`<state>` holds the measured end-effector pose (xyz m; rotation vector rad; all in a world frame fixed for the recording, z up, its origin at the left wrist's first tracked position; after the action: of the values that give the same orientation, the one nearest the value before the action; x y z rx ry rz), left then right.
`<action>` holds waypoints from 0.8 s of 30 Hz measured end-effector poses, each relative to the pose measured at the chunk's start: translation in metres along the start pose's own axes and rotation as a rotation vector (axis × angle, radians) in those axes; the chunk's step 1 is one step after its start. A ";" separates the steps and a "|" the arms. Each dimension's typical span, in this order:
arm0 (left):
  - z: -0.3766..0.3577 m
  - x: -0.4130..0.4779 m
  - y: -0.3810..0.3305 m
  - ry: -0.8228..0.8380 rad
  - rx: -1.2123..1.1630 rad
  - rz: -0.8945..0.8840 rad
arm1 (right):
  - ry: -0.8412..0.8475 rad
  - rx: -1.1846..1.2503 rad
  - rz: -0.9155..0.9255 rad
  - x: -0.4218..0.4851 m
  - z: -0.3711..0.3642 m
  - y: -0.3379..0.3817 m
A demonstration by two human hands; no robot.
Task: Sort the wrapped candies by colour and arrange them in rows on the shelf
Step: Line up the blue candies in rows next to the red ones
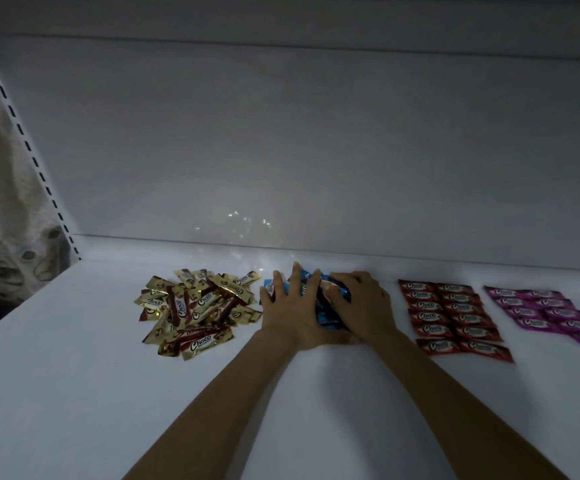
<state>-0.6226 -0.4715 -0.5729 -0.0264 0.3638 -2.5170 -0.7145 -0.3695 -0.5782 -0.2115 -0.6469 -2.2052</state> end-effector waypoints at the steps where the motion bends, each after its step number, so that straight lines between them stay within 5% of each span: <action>1: -0.001 0.003 0.000 0.014 -0.006 -0.009 | -0.009 0.014 -0.001 0.000 0.000 0.000; 13: -0.008 -0.025 0.000 -0.113 -0.287 -0.213 | -0.036 0.180 -0.034 -0.034 0.010 0.018; 24: 0.002 -0.078 0.021 -0.208 -0.101 -0.163 | 0.032 0.200 0.076 -0.071 0.016 0.068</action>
<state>-0.5461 -0.4445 -0.5712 -0.3676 0.4174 -2.6217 -0.6182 -0.3505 -0.5635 -0.0959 -0.8225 -2.0514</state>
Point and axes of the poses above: each hand's wrist, its own x-axis towards the middle knuckle, its own z-axis out of the back of the hand, y = z × x, the point moved 4 cm from there along x, towards the middle knuckle, and after that the axes turned 15 degrees about z, right-handed, at the moved point
